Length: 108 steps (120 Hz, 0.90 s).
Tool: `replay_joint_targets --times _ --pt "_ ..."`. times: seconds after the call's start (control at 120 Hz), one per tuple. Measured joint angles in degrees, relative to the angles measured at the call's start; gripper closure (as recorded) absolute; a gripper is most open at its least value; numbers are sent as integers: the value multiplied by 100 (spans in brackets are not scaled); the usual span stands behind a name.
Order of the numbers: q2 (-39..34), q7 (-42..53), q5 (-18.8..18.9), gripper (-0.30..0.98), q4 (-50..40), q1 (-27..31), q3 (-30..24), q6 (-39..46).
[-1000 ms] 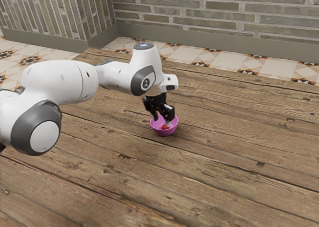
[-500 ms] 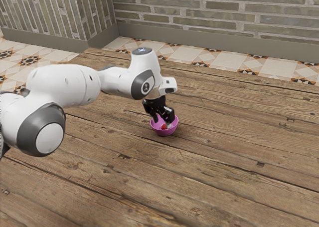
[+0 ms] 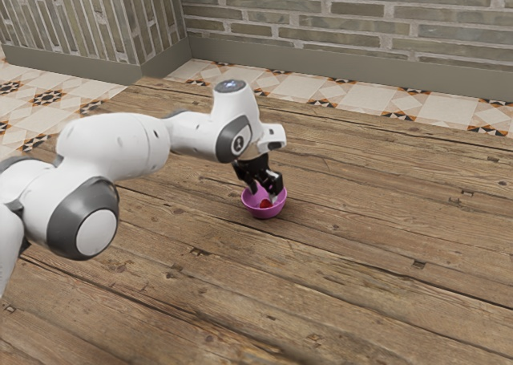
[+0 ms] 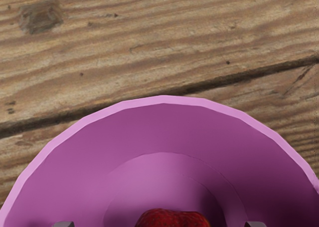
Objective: Take strawberry from the bowl
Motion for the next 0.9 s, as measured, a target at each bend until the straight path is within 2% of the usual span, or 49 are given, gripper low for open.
replay_joint_targets --times 0.55,0.708,0.733,0.9 --pt "204 120 -171 23 29 -9 69 55" --pt "226 190 -215 32 30 -8 81 76" --pt "227 205 -220 38 30 -9 84 81" --pt "225 250 -227 36 29 -7 93 81"
